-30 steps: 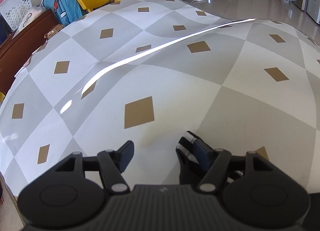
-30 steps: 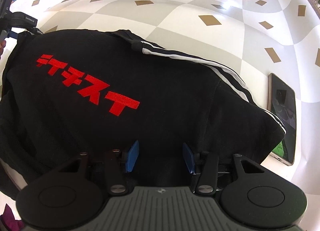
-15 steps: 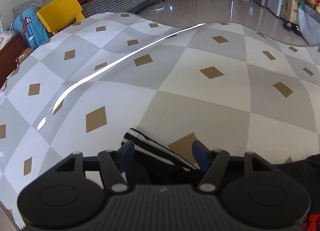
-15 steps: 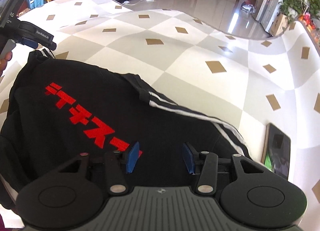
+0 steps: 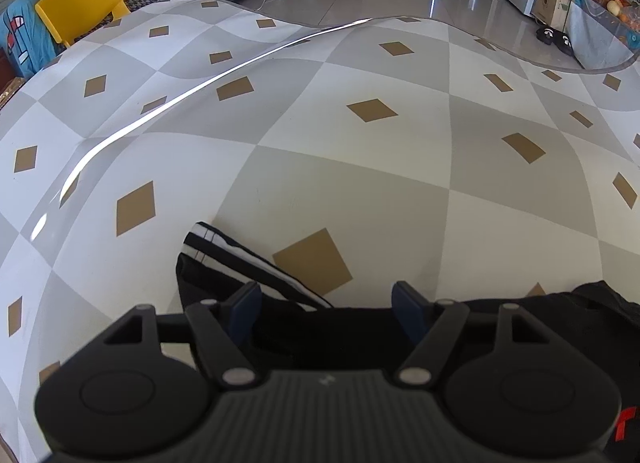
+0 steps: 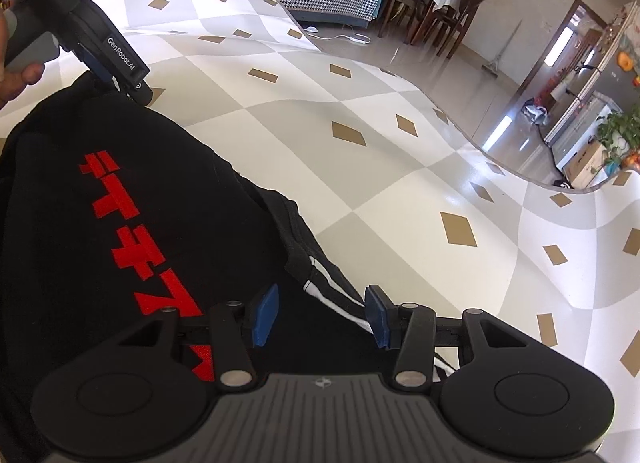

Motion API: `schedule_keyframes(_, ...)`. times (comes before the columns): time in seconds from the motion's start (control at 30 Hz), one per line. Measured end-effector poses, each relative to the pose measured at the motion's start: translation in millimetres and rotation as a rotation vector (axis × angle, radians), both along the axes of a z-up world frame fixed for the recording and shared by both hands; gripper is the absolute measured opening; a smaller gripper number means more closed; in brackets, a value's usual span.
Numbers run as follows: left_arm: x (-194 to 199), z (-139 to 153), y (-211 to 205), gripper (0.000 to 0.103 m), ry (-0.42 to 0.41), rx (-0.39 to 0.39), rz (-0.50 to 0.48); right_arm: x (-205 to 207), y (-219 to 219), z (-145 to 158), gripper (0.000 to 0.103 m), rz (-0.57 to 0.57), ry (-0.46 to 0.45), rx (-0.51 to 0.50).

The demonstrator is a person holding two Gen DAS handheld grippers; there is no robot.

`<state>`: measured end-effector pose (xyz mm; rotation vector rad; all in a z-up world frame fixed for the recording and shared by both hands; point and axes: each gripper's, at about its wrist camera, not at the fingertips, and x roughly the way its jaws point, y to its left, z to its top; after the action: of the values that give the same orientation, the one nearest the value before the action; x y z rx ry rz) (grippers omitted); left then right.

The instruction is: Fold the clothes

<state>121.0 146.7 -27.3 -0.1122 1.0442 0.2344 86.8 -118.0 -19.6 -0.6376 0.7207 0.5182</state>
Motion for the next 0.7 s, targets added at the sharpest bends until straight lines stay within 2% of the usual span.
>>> schedule_keyframes(0.13,3.0,-2.3,-6.6,0.074,0.009,0.001,-0.02,7.7,3.3,-9.9,0.044,0.021,-0.002,-0.027)
schedule_keyframes(0.2,3.9,-3.2,-9.1,0.074,0.016,-0.006,-0.029,12.9,3.4,-13.9,0.039,0.003,0.004,-0.031)
schedule_keyframes(0.3,4.1,-3.7,-13.0,0.074,0.022,-0.009,-0.039,22.6,-0.5,-12.9,0.024,-0.046,0.027,0.008)
schedule_keyframes(0.33,4.3,-3.7,-13.7,0.074,0.023,-0.014,-0.042,26.2,-2.7,-10.7,0.018,-0.073,0.037,0.033)
schedule_keyframes(0.43,5.1,-3.6,-15.2,0.075,0.028,-0.033,-0.047,40.6,-15.3,-3.8,0.012,-0.189,0.101,0.153)
schedule_keyframes(0.57,5.2,-2.7,-16.9,0.075,0.031,-0.069,-0.051,59.3,-32.9,2.7,0.012,-0.342,0.188,0.314)
schedule_keyframes(0.7,5.3,-1.8,-21.4,0.075,0.036,-0.1,-0.075,72.7,-46.4,4.8,0.011,-0.473,0.21,0.406)
